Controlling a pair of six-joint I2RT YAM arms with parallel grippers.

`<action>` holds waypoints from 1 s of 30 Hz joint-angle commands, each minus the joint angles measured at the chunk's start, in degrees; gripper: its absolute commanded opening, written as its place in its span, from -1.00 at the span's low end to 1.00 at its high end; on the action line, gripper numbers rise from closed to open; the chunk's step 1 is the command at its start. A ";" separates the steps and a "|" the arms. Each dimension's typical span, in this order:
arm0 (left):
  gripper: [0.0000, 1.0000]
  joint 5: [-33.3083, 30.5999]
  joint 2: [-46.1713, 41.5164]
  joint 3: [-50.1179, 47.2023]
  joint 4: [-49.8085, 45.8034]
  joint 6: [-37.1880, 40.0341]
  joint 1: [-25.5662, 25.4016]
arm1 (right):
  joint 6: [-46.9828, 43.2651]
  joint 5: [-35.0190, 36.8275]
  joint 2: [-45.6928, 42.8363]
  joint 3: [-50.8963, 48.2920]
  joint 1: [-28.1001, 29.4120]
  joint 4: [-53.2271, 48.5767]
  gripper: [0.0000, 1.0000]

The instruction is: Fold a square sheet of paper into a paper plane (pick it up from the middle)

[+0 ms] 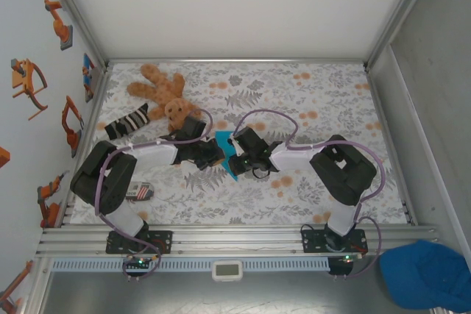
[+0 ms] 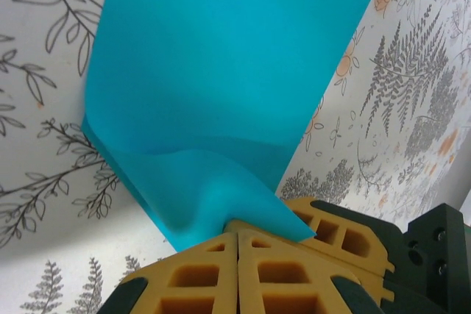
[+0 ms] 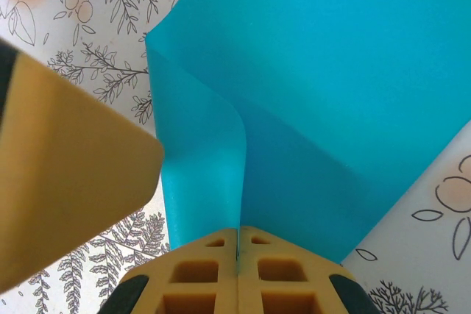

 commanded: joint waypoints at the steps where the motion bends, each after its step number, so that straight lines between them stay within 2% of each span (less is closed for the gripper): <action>1: -0.89 -0.09 1.37 -0.08 1.63 0.03 -0.11 | 0.02 1.54 1.29 -0.30 -0.75 -4.01 -1.00; 17: -0.92 0.22 4.77 0.20 1.98 1.28 -0.09 | 0.25 1.57 1.46 -0.65 -0.84 -3.76 -1.00; 30: -0.92 -0.33 3.87 1.54 -0.08 2.33 0.19 | 0.36 1.57 1.20 -0.70 -0.85 -3.66 -1.00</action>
